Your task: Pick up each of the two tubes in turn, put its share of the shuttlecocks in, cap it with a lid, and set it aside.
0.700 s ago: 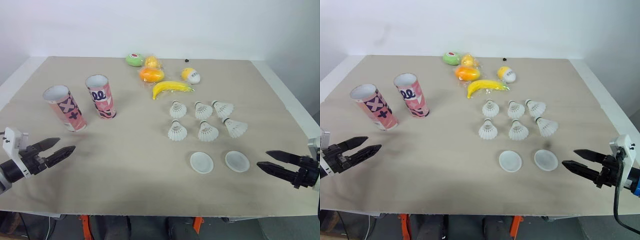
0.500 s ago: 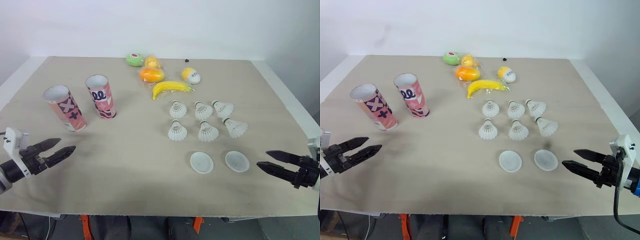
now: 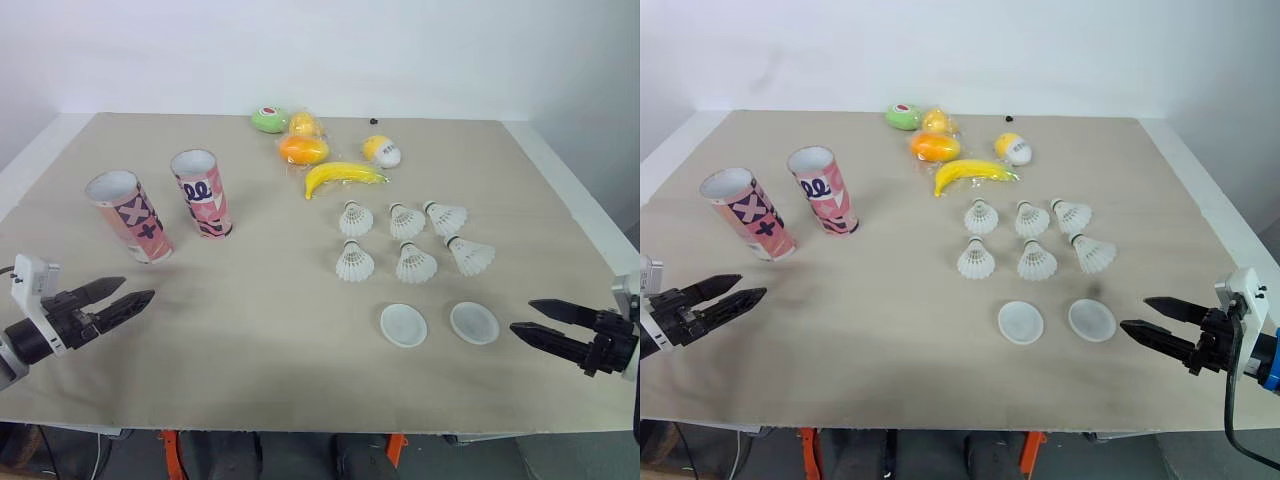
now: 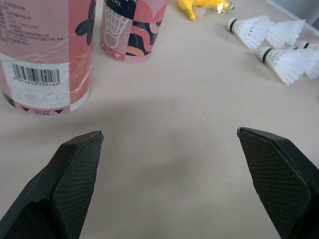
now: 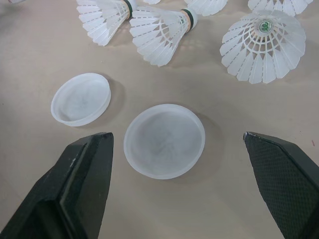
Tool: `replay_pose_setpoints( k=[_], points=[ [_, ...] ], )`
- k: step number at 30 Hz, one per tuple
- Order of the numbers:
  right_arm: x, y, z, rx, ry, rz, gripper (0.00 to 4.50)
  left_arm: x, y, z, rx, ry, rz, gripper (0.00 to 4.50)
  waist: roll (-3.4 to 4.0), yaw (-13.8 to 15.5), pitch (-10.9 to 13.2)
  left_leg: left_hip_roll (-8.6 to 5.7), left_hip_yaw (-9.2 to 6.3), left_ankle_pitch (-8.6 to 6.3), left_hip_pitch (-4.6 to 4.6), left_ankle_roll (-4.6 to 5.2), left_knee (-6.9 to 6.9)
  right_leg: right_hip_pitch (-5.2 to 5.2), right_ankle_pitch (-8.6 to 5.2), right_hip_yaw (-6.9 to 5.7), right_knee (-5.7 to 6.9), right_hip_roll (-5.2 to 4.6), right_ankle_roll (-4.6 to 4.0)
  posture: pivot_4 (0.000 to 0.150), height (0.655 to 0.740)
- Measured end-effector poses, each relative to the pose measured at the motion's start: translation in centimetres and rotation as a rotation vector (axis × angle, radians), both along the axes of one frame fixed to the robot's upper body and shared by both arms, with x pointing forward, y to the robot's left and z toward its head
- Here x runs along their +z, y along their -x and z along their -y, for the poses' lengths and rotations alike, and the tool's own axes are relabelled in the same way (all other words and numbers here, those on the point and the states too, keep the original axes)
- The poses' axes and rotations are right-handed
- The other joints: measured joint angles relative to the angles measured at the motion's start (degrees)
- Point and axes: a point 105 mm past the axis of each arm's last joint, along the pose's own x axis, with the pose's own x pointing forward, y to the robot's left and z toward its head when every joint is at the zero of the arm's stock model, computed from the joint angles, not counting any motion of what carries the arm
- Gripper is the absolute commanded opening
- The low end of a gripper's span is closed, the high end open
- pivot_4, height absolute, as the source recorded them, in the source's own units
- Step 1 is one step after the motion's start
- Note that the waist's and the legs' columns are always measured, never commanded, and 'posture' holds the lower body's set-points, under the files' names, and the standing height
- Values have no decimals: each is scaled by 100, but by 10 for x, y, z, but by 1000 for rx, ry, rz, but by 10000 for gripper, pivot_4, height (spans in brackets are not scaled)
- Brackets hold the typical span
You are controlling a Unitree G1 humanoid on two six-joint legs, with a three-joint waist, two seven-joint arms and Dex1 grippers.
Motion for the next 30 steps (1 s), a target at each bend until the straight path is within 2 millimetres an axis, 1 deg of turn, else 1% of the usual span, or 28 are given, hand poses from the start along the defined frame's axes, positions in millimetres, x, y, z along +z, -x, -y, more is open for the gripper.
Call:
replay_pose_setpoints(
  k=[4, 5, 7, 8, 9, 10, 11, 12, 13, 14, 15, 17, 19, 20, 22, 25, 26, 27, 30],
  points=[
    [0, -2, -4, 16, -5, 4, 44663, 0, 0, 0, 0, 7, -2, 45000, 0, 0, 0, 0, 0, 0, 0, 0, 0, 0, 0, 0, 0, 0, 0, 1500, 7400],
    [4, -3, -16, 58, -12, 26, 44663, 1, 0, 1, -5, 33, -8, 45000, 0, 0, 0, 0, 0, 0, 0, 0, 0, 0, 0, 0, 0, 0, 0, 1500, 7400],
    [10, -4, -25, 95, -12, 48, 44663, 3, -2, 2, -12, 62, -4, 45000, 0, 1, 0, 1, -1, 0, 0, 0, 0, 1, 0, -1, 1, 2, 0, 1500, 7400],
    [13, -4, -32, 122, -15, 61, 44663, 7, -6, -1, -1, 97, 11, 45000, 0, 1, 0, 1, -1, 0, 1, 0, 0, 0, 1, -1, 2, 3, 0, 1500, 7400],
    [16, -4, -43, 162, -26, 77, 44663, 13, -13, -7, 36, 125, 63, 45000, 0, 2, -1, 2, -3, 1, 1, 1, 0, 1, 3, -2, 3, 7, -1, 1500, 7400],
    [18, -5, -59, 213, -48, 90, 44663, 18, -20, -17, 96, 117, 127, 45000, -3, 3, -3, 4, -6, 1, 3, 1, 1, 8, 4, -4, 4, 11, -2, 1500, 7400],
    [18, -4, -69, 244, -64, 96, 44663, 19, -22, -21, 124, 105, 154, 45000, -4, 4, -4, 4, -7, 1, 3, 0, 1, 9, 5, -3, 4, 13, -3, 1500, 7400],
    [16, 0, -95, 329, -98, 90, 44663, 14, -22, -26, 156, 55, 183, 45000, -5, -12, -4, 4, -1, -3, 2, -5, 0, 9, 4, 6, 3, 11, 4, 1500, 7400],
    [15, 2, -101, 351, -108, 86, 44663, 12, -21, -26, 157, 44, 182, 45000, -5, -8, -3, 3, -1, -4, -1, -6, 0, 9, 4, 5, 3, 10, 9, 1500, 7400],
    [21, 0, -113, 378, -128, 110, 44663, 8, -19, -28, 159, 16, 189, 45000, -7, -5, -3, 3, 0, -6, -3, -6, 0, 8, 2, 5, 2, 8, 11, 1500, 7400],
    [21, 0, -114, 380, -130, 113, 44663, 8, -19, -28, 159, 16, 189, 45000, -7, -5, -3, 3, 0, -6, -3, -6, 0, 8, 2, 5, 2, 8, 11, 1500, 7400],
    [41, -2, -142, 463, -183, 198, 44663, 4, -20, -24, 153, 26, 210, 45000, -7, 1, -3, 7, -2, -5, -3, -6, 0, 7, 3, 2, 3, 12, 5, 1500, 7400],
    [49, -6, -154, 485, -213, 237, 44663, 1, -21, -26, 165, 28, 210, 45000, -21, 1, -10, 12, -4, -5, 0, -6, 1, 8, 4, 0, 3, 17, -1, 1500, 7400],
    [53, -9, -161, 496, -229, 260, 44663, 1, -23, -27, 174, 30, 213, 45000, -23, 1, -11, 14, -4, -5, 0, -6, 3, 7, 7, 0, 3, 20, -4, 1500, 7400],
    [59, -12, -183, 553, -254, 290, 44663, 1, -31, -28, 198, 28, 232, 45000, -26, 8, -12, 14, -5, -1, 0, -4, 3, 7, 10, 0, 3, 19, -3, 1500, 7400],
    [56, -13, -192, 565, -239, 287, 44663, -2, -36, -33, 224, 35, 231, 45000, -31, 15, -16, 12, -4, -1, -2, -4, 3, 8, 6, 0, 2, 17, -1, 1500, 7400],
    [55, -17, -197, 565, -219, 293, 44663, -4, -41, -37, 245, 45, 226, 45000, -31, 15, -16, 13, -3, -1, -2, -4, 3, 5, 8, 0, 2, 18, -2, 1500, 7400],
    [50, -21, -209, 575, -177, 306, 44663, -7, -51, -39, 263, 52, 219, 45000, -34, 16, -17, 16, -6, 0, -6, -4, 2, 1, 13, -2, 3, 24, -3, 1500, 7400],
    [44, -26, -214, 550, -146, 315, 44663, -15, -61, -34, 242, 44, 196, 45000, -36, 13, -19, 15, -5, -2, -12, -6, -1, 0, 19, -2, 3, 24, 12, 1500, 7400]
  ],
)
